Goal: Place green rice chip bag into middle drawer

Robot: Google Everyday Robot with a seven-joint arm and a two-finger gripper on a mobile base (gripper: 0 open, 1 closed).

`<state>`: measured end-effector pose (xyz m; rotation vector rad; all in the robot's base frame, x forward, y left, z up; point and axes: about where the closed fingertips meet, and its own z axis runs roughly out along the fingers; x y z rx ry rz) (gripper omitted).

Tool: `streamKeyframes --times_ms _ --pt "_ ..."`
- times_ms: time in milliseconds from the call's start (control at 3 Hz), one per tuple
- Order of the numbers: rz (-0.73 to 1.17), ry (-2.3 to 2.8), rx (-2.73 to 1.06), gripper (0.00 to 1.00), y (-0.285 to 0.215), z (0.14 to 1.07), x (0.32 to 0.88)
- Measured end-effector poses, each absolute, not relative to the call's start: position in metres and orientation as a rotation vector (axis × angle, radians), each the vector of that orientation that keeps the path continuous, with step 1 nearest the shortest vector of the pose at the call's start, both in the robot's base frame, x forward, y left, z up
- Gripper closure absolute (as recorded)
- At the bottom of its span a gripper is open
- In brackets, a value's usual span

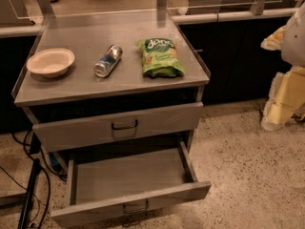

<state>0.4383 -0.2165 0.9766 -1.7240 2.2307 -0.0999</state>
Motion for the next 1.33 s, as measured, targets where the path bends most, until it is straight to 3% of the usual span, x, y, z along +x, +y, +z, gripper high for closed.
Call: streamKeyframes --times_ms 1333 --pt "-0.120 2.139 -1.826 0.00 -0.186 0.988 0.495"
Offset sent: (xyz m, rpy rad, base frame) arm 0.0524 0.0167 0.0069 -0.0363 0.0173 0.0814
